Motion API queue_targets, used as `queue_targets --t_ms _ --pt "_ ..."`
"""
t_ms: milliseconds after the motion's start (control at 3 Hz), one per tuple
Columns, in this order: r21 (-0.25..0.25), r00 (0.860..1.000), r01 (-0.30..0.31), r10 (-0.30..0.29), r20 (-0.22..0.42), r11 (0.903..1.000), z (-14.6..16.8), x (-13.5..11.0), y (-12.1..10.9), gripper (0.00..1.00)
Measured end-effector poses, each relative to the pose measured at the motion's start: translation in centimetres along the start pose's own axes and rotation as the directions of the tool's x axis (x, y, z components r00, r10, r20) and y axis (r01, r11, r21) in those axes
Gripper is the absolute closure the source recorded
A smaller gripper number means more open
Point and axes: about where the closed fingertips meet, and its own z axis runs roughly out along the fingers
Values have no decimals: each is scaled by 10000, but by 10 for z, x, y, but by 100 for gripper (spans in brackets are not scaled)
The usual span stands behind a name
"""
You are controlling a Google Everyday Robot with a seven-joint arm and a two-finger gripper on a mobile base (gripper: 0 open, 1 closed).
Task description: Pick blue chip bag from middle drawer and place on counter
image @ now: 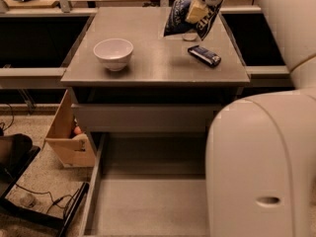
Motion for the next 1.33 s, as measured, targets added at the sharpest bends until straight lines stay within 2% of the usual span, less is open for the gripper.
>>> queue_targets --t_ms 333,667,1000,1333 --pt "748 9888 471 -572 1382 9961 22 -50 -30 100" --pt "1001 9446 716 -997 3128 9924 47 -105 -38 100" --pt "1200 8981 692 -1142 4247 9904 69 -147 -39 100" --pt "1306 8862 551 -1087 4504 9899 95 -176 -40 100"
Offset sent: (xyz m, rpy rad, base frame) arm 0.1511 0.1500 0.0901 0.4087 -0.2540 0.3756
